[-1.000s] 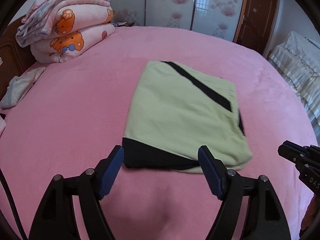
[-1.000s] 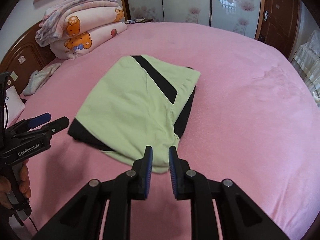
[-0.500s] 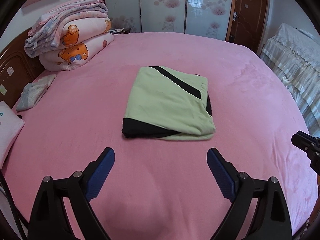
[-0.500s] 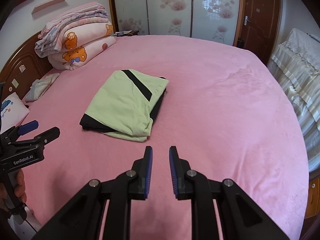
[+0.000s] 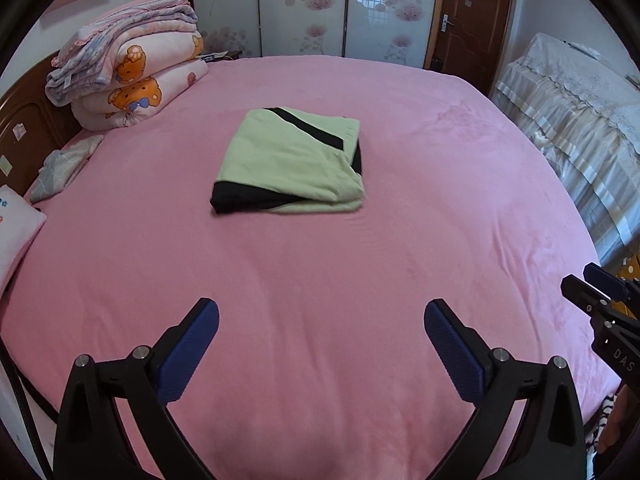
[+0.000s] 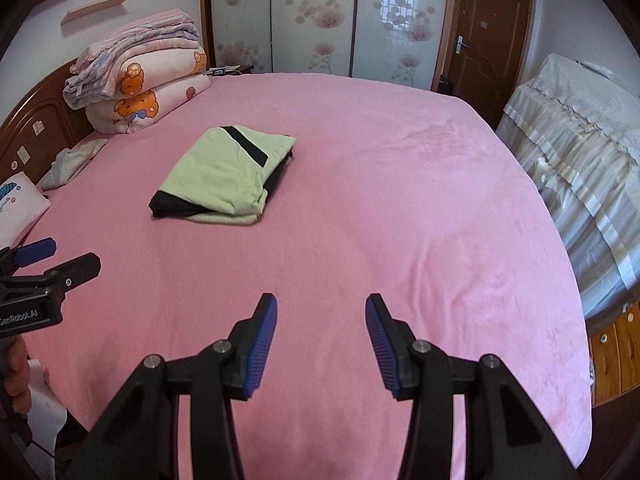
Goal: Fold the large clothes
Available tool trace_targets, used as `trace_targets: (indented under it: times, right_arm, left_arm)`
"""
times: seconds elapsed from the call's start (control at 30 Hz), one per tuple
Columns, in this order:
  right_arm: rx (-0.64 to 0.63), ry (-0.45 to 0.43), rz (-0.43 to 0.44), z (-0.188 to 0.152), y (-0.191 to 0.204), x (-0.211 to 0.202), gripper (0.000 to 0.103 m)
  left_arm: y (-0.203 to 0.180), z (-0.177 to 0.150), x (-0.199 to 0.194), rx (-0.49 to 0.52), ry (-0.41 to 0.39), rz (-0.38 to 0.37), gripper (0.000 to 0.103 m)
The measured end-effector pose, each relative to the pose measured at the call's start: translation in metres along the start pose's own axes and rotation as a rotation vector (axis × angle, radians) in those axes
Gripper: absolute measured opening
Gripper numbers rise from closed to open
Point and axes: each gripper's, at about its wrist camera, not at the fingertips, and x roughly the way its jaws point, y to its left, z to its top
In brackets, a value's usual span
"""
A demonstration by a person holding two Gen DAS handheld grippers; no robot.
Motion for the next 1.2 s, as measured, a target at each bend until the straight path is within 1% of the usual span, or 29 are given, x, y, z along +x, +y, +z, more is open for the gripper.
trace_targets:
  times: [0.03,0.1,0.17,0.3,0.4,0.47,0.6,0.67,0.73,0.77,0.83,0.9,1.0,1.17,1.2]
  right_arm:
    - [0.007,0.001,-0.001,-0.008,-0.002,-0.002,0.049]
    - [0.022,0.005,-0.004,-0.026,-0.007,-0.007,0.056]
    - [0.033,0.013,-0.01,-0.044,-0.011,-0.01,0.058]
    - [0.043,0.033,-0.034,-0.075,-0.015,-0.014,0.059]
    - [0.079,0.051,-0.046,-0.094,-0.02,-0.019,0.059]
    - [0.105,0.06,-0.042,-0.104,-0.022,-0.025,0.059]
    - [0.121,0.047,-0.033,-0.113,-0.021,-0.043,0.059]
    - [0.133,0.026,-0.028,-0.116,-0.02,-0.054,0.06]
    - [0.145,0.0,-0.03,-0.117,-0.021,-0.065,0.063]
    - [0.148,-0.01,-0.029,-0.117,-0.022,-0.069,0.066]
    - [0.157,-0.026,-0.017,-0.117,-0.022,-0.076,0.067]
    - [0.165,-0.039,-0.005,-0.117,-0.023,-0.083,0.068]
    - [0.16,-0.054,0.006,-0.116,-0.021,-0.09,0.068]
    - [0.15,-0.065,0.025,-0.115,-0.017,-0.094,0.068]
    - [0.148,-0.069,0.014,-0.114,-0.016,-0.095,0.068]
  left_arm:
    - [-0.004,-0.009,-0.002,0.0,0.001,-0.012,0.102]
    - [-0.013,-0.03,-0.003,0.001,0.013,-0.026,0.102]
    - [-0.021,-0.047,-0.003,0.017,0.025,-0.022,0.102]
    - [-0.034,-0.076,-0.006,0.033,0.04,0.016,0.102]
    - [-0.04,-0.09,-0.011,0.018,0.053,0.014,0.102]
    - [-0.044,-0.095,-0.019,0.007,0.054,-0.002,0.102]
    - [-0.055,-0.101,-0.042,0.008,0.029,0.006,0.102]
    - [-0.06,-0.102,-0.055,0.012,0.013,0.001,0.102]
    - [-0.065,-0.103,-0.068,0.016,-0.008,-0.011,0.102]
    - [-0.067,-0.103,-0.073,0.022,-0.014,-0.007,0.102]
    - [-0.073,-0.105,-0.081,0.037,-0.031,0.01,0.102]
    - [-0.076,-0.106,-0.088,0.052,-0.042,0.024,0.102]
    - [-0.077,-0.108,-0.094,0.054,-0.056,0.024,0.102]
    - [-0.078,-0.108,-0.097,0.057,-0.052,0.023,0.102]
    - [-0.077,-0.108,-0.097,0.053,-0.051,0.021,0.102]
